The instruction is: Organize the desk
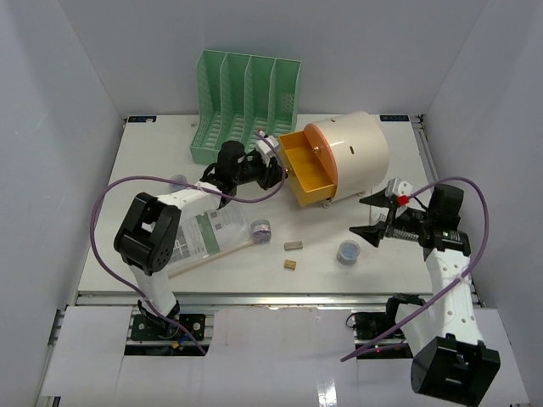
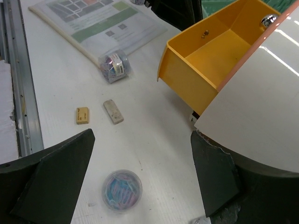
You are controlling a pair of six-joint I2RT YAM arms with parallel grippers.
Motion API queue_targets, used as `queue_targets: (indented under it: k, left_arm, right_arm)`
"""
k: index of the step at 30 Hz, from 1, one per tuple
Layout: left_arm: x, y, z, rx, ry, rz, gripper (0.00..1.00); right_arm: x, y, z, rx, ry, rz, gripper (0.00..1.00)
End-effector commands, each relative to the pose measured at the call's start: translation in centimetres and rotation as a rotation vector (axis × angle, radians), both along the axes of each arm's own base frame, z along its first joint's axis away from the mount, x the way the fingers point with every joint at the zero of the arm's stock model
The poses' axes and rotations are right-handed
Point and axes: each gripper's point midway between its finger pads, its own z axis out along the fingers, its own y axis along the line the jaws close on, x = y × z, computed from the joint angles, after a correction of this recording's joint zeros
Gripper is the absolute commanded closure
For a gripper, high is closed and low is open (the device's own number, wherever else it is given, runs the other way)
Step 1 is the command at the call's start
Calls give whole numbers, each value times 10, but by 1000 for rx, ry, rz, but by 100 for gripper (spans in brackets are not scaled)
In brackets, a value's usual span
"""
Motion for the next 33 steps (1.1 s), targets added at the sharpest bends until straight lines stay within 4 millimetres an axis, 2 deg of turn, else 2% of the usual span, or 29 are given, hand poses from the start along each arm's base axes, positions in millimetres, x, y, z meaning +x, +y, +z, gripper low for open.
queue_targets:
  k: [1,4,6,10,11,13,17,20,24,28,30,31,33]
  left_arm:
    - [-8,7,49,-64,-118,-18,91]
    - [-9,9,47,-74,-98,-3,66]
    - [-9,11,47,-85,-84,20,48]
    - [-9,14,51,-99,-77,48,32]
    - [-9,14,52,-101,-74,52,28]
    - [-10,16,56,-105,-72,57,24]
    - [-12,24,62,-102,-77,96,16]
    - [-18,41,78,-102,-96,166,3]
    - [-34,71,88,-80,-93,269,2]
    - [-70,95,87,-73,-23,311,2]
    - [-89,103,69,-49,29,309,2]
    - [-100,108,79,-68,9,309,2]
    - [-116,118,72,-58,21,319,2]
  right_arm:
    - [7,-4,-30,-227,94,-39,9]
    - [6,1,-42,-318,148,-38,8]
    - [7,-3,-53,-393,176,-85,5]
    - [-1,3,-73,-463,205,-144,2]
    - [4,-4,-80,-488,235,-231,4]
    - [2,-2,-88,-535,224,-246,7]
    - [-16,2,-109,-624,283,-201,10]
    - [-14,-1,-113,-691,277,-199,10]
    - [-16,-5,-129,-779,303,-191,10]
    - [-19,-3,-145,-807,325,-177,10]
    - [-18,-4,-152,-826,324,-186,10]
    - [-20,-5,-160,-844,337,-184,9]
    - [-19,-9,-167,-867,348,-204,4]
